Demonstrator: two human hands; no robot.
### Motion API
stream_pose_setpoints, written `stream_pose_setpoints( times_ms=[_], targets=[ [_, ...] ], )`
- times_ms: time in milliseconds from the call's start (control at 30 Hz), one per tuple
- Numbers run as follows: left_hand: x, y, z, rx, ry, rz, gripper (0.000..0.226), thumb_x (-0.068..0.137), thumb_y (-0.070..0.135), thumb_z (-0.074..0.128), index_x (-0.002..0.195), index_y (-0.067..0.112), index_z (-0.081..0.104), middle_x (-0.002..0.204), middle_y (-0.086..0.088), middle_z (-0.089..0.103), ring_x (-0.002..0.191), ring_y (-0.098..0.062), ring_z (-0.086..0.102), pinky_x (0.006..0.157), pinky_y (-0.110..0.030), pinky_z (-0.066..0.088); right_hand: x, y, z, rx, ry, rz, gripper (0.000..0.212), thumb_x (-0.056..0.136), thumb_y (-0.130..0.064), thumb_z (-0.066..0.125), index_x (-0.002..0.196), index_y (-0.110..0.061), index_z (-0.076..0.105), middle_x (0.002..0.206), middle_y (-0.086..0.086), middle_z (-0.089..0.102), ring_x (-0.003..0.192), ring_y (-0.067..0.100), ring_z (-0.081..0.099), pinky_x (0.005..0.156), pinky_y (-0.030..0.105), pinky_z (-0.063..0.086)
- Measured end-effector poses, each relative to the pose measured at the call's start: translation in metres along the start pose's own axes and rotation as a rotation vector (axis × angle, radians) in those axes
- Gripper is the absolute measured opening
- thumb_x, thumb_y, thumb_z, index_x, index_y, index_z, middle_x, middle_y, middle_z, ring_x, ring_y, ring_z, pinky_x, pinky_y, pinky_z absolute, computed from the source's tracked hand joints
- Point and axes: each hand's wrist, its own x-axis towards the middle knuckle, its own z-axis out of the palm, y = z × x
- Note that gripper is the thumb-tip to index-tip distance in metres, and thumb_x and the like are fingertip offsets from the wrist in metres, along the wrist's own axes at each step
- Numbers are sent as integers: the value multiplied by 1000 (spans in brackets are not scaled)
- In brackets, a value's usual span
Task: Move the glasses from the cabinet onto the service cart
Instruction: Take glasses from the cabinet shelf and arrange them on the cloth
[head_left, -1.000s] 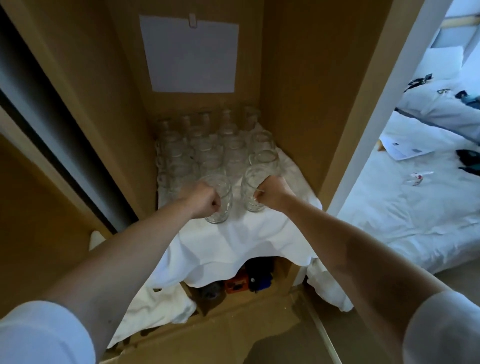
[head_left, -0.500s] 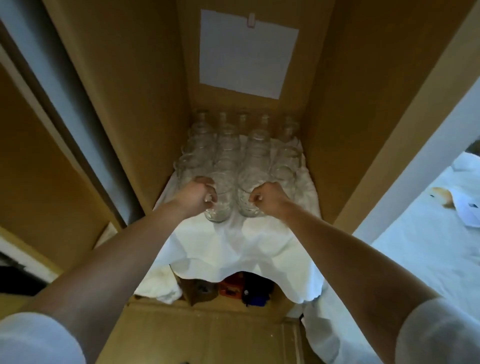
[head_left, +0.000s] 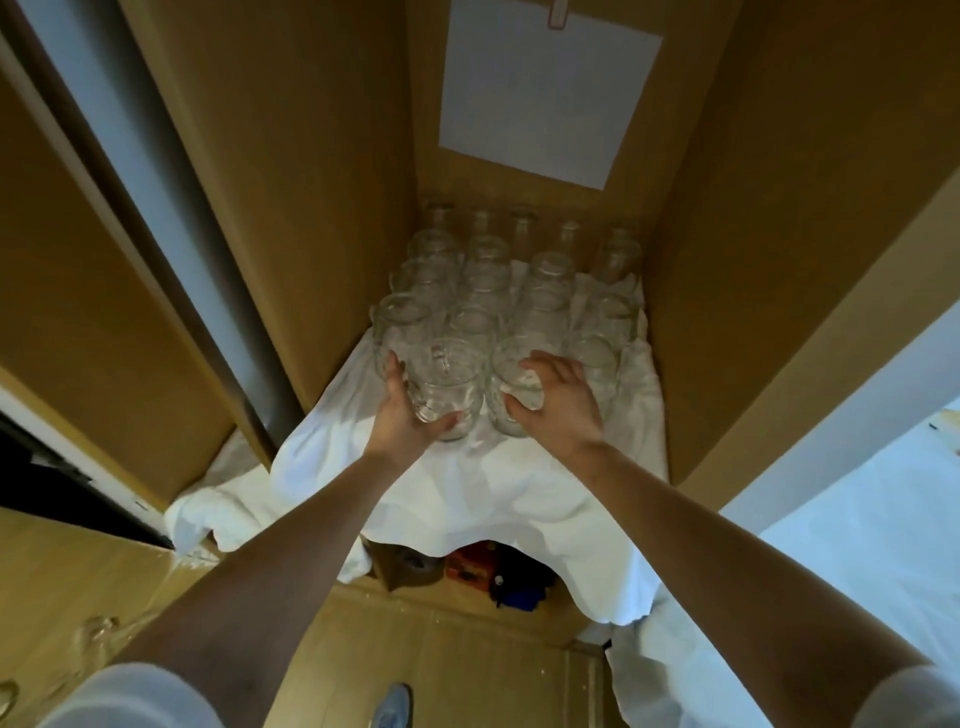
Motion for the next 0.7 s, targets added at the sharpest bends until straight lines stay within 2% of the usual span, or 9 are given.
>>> stream_pose_setpoints(
  times_ms=[67, 100, 200, 267, 300, 367, 500, 600, 700],
  targets=[
    [3, -6, 2, -19, -67, -52, 131, 67, 40, 83, 150, 22, -16, 157, -6, 24, 139, -26, 32, 111, -39, 35, 4, -4, -2, -178, 106, -15, 57, 73, -51, 72, 120, -19, 62, 127, 1, 59, 115, 29, 49, 90, 42, 41],
    [3, -7, 3, -32, -95, -65, 133, 65, 40, 84, 149, 26, -17, 156, -6, 26, 138, -27, 34, 110, -40, 36, 9, -4, -4, -222, 99, -27, 63, 72, -55, 70, 124, -21, 59, 131, 2, 56, 117, 30, 48, 91, 43, 38],
    [3, -15, 7, -51, -127, -46, 135, 61, 41, 87, 149, 26, -13, 151, -6, 35, 132, -28, 44, 105, -39, 42, 25, -2, -9, -227, -164, -49, 84, 76, -59, 64, 146, -28, 31, 155, 4, 25, 139, 30, 24, 110, 43, 20],
    [4, -21, 8, -50, -151, -41, 136, 57, 46, 87, 149, 24, -10, 147, -6, 41, 128, -29, 48, 102, -36, 44, 38, -1, -10, -238, -357, -49, 94, 77, -60, 63, 151, -32, 13, 160, 6, 5, 145, 31, 9, 117, 43, 6],
    [6, -24, 9, -54, -162, -40, 135, 55, 48, 86, 149, 24, -8, 145, -6, 43, 126, -29, 49, 100, -35, 45, 42, -1, -10, -258, -424, -47, 96, 77, -61, 63, 151, -34, 9, 160, 8, 1, 146, 32, 7, 118, 44, 2],
    [8, -29, 11, -93, -160, -48, 129, 56, 44, 88, 148, 23, 0, 140, -5, 48, 124, -28, 52, 97, -32, 46, 46, -1, -10, -314, -484, -50, 96, 77, -62, 62, 151, -35, 7, 160, 10, 2, 146, 32, 9, 118, 44, 0],
    [11, -31, 16, -110, -117, -53, 110, 62, 30, 88, 144, 18, 15, 133, -4, 52, 117, -20, 54, 85, -20, 43, 43, -3, -7, -320, -429, -36, 93, 76, -60, 64, 150, -35, 13, 158, 10, 12, 143, 32, 16, 119, 42, 1],
    [14, -26, 13, -120, -119, -41, 108, 61, 29, 89, 142, 15, 19, 129, -1, 51, 114, -15, 53, 83, -18, 43, 42, -4, -5, -311, -395, -21, 92, 76, -59, 65, 150, -35, 15, 156, 11, 15, 142, 32, 18, 118, 40, 0],
    [15, -23, 1, -42, -168, 4, 110, 59, 32, 90, 141, 13, 18, 132, -3, 51, 118, -19, 53, 85, -19, 43, 42, -3, -4, -294, -390, 2, 93, 75, -59, 65, 150, -34, 17, 155, 13, 17, 141, 33, 17, 117, 40, 0]
  ],
)
